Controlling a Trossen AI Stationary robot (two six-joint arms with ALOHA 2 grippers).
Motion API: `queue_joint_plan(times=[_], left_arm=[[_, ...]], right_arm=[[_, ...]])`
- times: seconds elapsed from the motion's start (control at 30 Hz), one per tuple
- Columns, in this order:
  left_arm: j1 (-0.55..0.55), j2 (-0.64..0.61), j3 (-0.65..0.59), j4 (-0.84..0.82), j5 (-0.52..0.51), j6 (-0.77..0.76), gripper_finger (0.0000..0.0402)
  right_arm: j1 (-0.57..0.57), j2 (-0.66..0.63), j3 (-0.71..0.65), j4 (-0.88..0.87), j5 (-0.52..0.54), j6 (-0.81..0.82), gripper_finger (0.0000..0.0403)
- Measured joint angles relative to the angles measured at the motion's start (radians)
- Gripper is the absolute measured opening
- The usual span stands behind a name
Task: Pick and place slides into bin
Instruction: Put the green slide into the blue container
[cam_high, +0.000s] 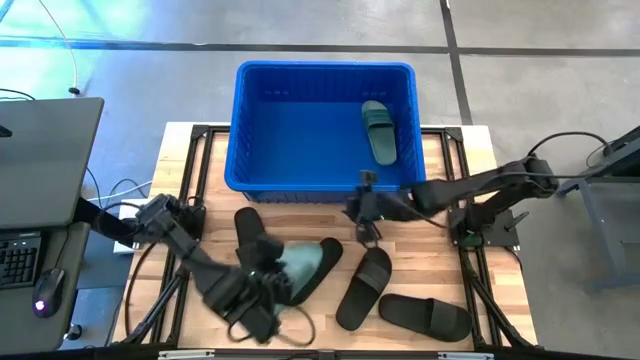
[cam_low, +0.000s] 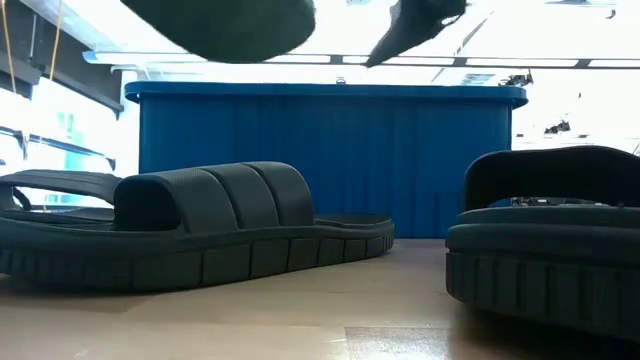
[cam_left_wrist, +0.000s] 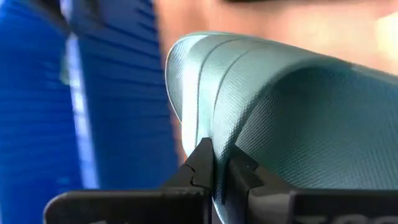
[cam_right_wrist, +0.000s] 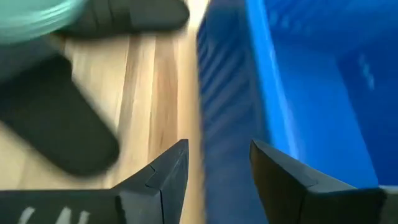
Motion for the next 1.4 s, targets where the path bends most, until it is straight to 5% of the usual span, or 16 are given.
queue_joint_plan(times=[0.27,0.4,0.5,0.63,0.7,0.97,1.17,1.4], left_arm=[[0.266,-0.032,0.039,0.014,-0.332,0.331,0.0001],[0.419,-0.032,0.157,0.110,-0.383,0.531,0.0001],[0.549,-0.032,0.217,0.300,-0.317,0.776,0.0001],[0.751,-0.030,0.240,0.577,-0.059,1.009,0.0001],[0.852,-0.010,0.226,0.676,0.059,1.023,0.0001],[1.127,0.162,0.211,0.766,0.221,0.992,0.0000],[1.159,0.296,0.210,0.836,0.248,0.951,0.0000],[1.150,0.392,0.211,0.880,0.131,0.902,0.0013]], right_arm=[[0.224,-0.061,0.000,-0.282,0.083,0.358,0.0161],[0.298,-0.047,0.000,-0.311,0.211,0.450,0.0161],[0.333,-0.044,0.000,-0.334,0.293,0.499,0.0161],[0.355,-0.044,0.000,-0.355,0.394,0.571,0.0161],[0.361,-0.044,0.000,-0.375,0.406,0.622,0.0161],[0.379,-0.044,0.000,-0.433,0.384,0.765,0.0161],[0.379,-0.043,0.000,-0.445,0.387,0.767,0.0161],[0.379,-0.043,0.000,-0.462,0.387,0.812,0.0161]])
